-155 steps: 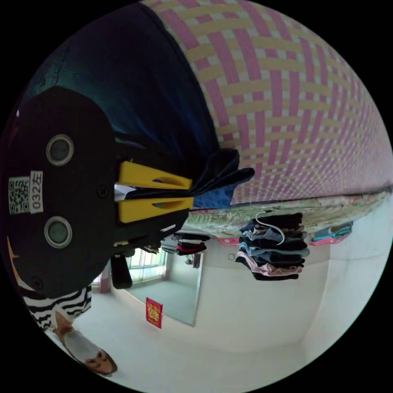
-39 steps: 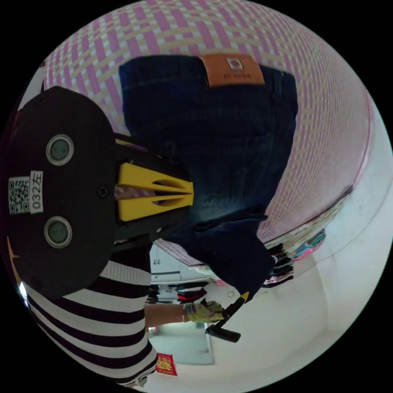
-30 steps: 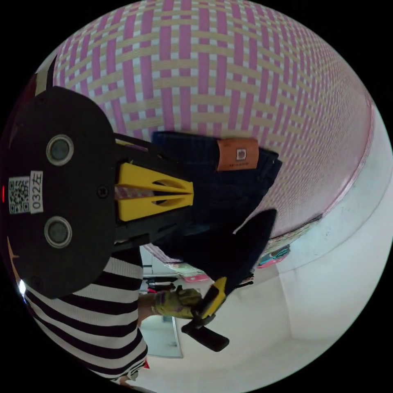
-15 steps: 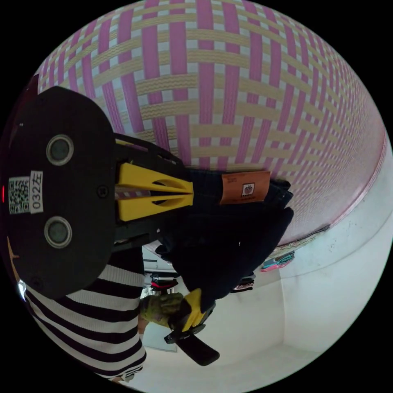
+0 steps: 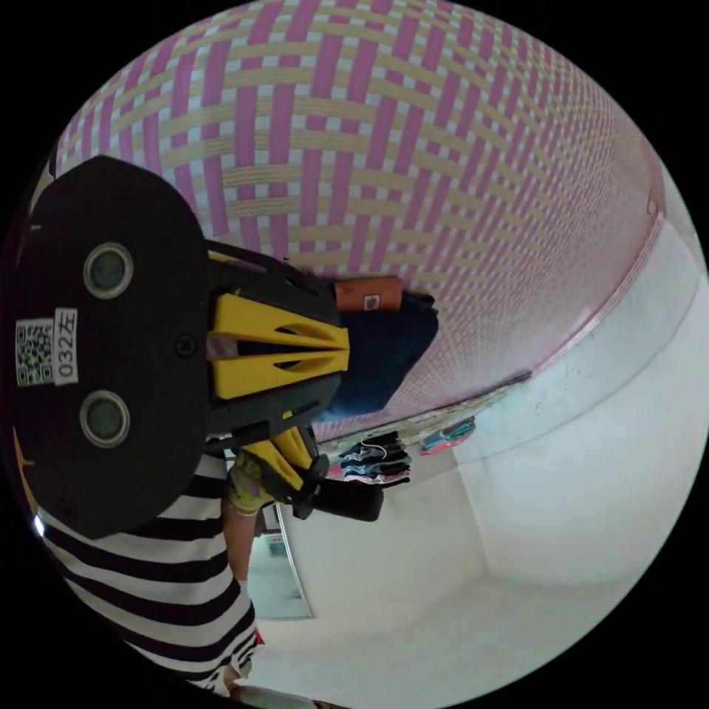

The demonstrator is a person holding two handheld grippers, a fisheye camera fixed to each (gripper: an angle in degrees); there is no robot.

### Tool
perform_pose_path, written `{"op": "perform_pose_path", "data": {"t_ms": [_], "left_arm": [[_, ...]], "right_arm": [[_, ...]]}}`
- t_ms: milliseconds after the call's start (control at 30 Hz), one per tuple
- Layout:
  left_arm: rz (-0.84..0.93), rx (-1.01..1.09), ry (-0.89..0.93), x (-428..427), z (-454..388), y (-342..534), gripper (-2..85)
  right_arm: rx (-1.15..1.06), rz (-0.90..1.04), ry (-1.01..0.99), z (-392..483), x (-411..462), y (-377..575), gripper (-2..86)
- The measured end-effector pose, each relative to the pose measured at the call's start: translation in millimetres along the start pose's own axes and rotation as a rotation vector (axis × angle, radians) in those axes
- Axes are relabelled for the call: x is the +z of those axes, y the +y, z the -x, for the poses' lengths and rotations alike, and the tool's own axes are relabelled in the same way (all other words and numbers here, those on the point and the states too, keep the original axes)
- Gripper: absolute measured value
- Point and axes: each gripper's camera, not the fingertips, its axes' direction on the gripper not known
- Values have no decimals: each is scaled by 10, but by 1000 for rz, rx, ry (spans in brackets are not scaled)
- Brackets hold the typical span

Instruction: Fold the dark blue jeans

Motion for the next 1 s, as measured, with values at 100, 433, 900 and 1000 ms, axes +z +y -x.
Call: {"op": "perform_pose_path", "data": {"t_ms": [100,433,900,1000], "left_arm": [[67,73,14,123,-214,14,-9],[527,433,-235,834,-675,258,-10],[513,388,1,2174,-1999,-510,-9],[539,384,3,2857,-2392,-676,-9]], "right_arm": [[65,-103,135,-8,-562,352,14],[332,-73,405,-363,-1181,2107,-9],[608,-441,80,-458,-1986,3479,99],[634,-437,-4,-505,-1914,3668,103]]}}
